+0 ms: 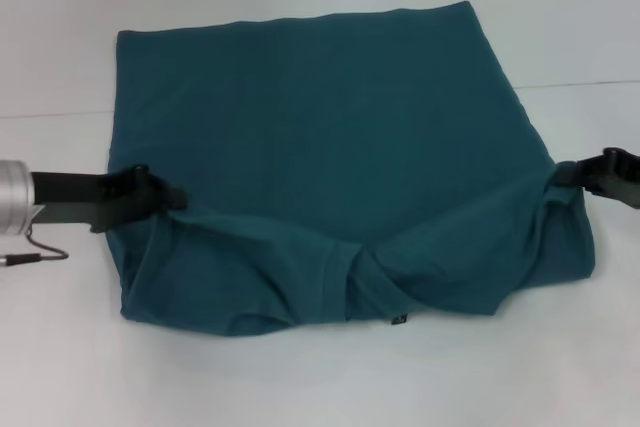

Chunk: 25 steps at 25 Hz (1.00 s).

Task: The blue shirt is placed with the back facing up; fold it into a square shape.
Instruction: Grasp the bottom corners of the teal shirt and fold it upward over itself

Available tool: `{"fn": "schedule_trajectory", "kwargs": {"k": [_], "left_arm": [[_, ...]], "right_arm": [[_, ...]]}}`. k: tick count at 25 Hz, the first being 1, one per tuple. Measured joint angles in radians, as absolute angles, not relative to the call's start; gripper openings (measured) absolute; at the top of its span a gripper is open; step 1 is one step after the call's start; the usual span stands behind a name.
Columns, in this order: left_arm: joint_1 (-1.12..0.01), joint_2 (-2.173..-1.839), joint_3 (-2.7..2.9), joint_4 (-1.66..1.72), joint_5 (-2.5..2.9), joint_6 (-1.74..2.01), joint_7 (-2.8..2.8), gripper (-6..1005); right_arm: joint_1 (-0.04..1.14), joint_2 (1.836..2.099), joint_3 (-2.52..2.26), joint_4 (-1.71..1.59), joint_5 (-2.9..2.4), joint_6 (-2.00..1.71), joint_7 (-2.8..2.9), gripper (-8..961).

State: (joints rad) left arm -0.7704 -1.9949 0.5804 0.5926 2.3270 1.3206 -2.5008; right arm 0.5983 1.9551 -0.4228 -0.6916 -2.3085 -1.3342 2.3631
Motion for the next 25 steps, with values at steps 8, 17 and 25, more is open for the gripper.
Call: {"fn": "schedule_trajectory", "kwargs": {"k": [8,17,25], "left_arm": [[-0.824,-1.990,0.618,0.598,2.332,1.238,-2.500,15],[-0.877,-1.971,0.619,0.596,2.332,1.164,-2.508,16],[-0.893,-1.977,0.616,0.637,2.325,1.135,-2.510,16]], "right_arm": [[0.667,1.960,-0.464,-0.670,-2.306,-1.198,2.374,39],[0.736,1.960,-0.466,-0.678,-2.300,-1.111,2.398,38],[0.731,1.952,-0.466,-0.687,-2.166,-1.104,2.394,38]]}}
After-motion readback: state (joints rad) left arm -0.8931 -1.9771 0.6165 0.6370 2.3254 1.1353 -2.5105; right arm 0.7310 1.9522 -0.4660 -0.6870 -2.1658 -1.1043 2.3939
